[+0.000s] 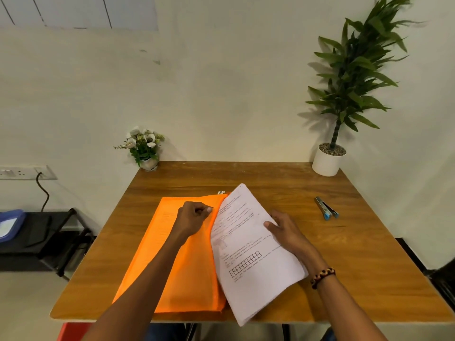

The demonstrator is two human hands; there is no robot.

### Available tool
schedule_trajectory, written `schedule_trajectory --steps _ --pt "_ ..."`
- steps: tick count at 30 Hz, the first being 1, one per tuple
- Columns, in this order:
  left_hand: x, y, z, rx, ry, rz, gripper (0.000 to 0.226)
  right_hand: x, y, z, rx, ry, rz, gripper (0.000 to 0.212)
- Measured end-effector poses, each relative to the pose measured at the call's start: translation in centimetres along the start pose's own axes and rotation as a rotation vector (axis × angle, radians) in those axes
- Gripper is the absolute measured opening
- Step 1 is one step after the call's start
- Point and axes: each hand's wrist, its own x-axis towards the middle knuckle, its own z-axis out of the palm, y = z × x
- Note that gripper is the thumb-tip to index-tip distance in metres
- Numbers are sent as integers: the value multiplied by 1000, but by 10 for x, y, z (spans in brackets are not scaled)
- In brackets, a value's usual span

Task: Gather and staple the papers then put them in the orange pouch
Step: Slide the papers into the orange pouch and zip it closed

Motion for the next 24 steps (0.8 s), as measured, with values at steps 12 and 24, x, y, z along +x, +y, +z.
schedule_trajectory --steps 12,24 --pt "-30 -38 8 508 -248 167 56 5 28 34 306 230 197 10" --pt "-53 -53 16 669 -339 156 104 23 32 52 5 348 52 13"
